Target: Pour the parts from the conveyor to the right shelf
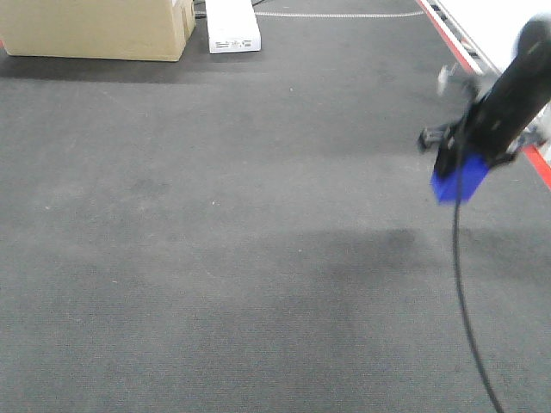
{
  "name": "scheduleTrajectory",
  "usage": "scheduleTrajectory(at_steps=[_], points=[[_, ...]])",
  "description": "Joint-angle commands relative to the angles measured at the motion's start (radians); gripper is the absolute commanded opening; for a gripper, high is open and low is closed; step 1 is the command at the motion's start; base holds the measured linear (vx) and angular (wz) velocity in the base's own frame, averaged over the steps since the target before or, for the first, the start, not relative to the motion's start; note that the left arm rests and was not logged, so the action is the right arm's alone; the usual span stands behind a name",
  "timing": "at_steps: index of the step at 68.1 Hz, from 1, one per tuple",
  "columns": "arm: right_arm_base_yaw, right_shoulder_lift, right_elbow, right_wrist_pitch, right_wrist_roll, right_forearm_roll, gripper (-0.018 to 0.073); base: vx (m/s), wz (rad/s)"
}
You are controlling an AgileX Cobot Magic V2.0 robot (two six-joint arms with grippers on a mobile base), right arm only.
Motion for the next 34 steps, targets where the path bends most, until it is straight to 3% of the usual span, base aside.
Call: scheduleTrajectory(at_steps=[1, 34], points=[[-0.001, -0.195, 0.058, -0.102, 0.002, 0.020, -0.0006, 0.00, 0.00], [-0.001, -0.940, 0.772, -0.575, -0.037, 0.016, -0.0006, 0.00, 0.00]])
